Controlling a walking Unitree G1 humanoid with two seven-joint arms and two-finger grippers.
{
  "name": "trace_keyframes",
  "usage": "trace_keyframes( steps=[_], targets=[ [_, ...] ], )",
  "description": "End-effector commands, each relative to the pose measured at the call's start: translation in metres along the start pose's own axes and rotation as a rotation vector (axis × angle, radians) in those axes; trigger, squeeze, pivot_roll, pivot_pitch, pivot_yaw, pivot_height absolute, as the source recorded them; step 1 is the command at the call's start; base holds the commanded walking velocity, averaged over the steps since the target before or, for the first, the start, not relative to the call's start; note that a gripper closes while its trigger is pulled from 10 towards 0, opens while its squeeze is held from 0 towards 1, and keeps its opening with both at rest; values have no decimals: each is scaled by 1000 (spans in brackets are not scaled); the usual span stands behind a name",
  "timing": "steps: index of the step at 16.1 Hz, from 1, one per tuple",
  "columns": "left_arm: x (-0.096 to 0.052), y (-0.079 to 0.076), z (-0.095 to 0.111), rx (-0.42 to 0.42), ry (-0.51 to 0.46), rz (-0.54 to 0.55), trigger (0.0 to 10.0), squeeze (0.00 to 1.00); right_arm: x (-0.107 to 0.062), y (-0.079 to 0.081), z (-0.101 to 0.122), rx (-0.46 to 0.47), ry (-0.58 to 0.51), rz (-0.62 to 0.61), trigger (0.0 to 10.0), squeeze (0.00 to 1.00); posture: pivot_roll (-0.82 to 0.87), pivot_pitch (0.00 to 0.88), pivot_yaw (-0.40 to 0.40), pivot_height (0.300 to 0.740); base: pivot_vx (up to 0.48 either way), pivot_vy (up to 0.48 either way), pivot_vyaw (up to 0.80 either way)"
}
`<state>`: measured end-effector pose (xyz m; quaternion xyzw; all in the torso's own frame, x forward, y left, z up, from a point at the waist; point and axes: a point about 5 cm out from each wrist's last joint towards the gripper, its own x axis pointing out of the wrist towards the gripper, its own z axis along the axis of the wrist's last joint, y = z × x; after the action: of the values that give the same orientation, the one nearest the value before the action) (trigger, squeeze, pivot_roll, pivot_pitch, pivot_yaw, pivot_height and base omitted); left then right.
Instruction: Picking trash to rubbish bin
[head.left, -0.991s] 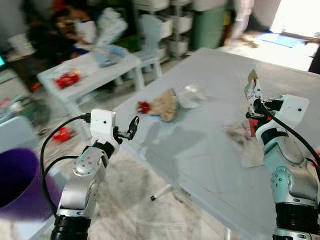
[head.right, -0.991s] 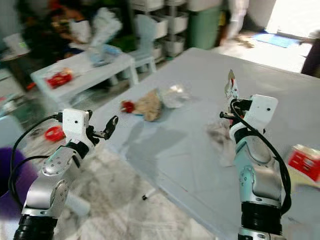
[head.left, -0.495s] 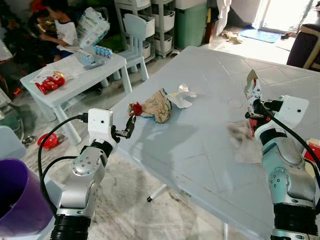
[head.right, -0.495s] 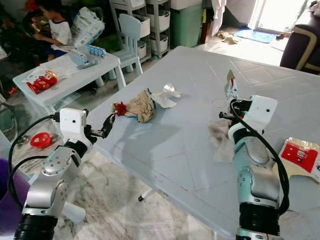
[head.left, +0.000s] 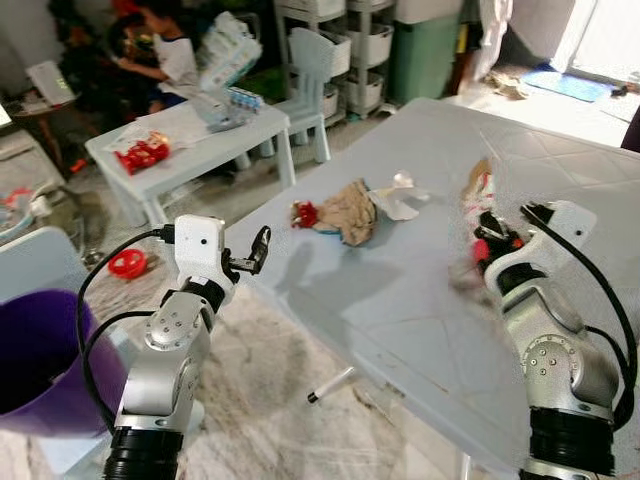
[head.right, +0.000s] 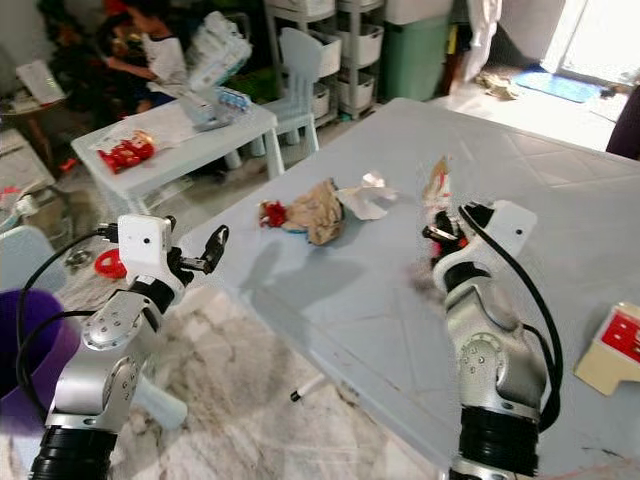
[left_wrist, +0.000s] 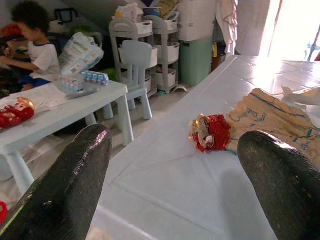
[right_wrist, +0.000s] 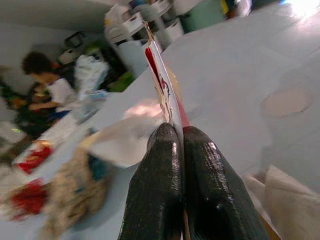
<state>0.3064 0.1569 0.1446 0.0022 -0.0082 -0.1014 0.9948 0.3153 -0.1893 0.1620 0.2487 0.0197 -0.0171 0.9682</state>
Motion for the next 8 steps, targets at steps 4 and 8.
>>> trace_keyframes(
  steps=[4, 8],
  targets=[
    [1, -1, -4, 1, 11, 6, 10000, 0, 2, 19, 18, 234, 24, 50, 0, 0, -11, 0, 34, 740, 0, 0, 0],
    [2, -3, -5, -2, 12, 6, 10000, 0, 4, 4, 31, 201, -19, 12, 0, 0, -15, 0, 31, 740, 0, 0, 0]
  ],
)
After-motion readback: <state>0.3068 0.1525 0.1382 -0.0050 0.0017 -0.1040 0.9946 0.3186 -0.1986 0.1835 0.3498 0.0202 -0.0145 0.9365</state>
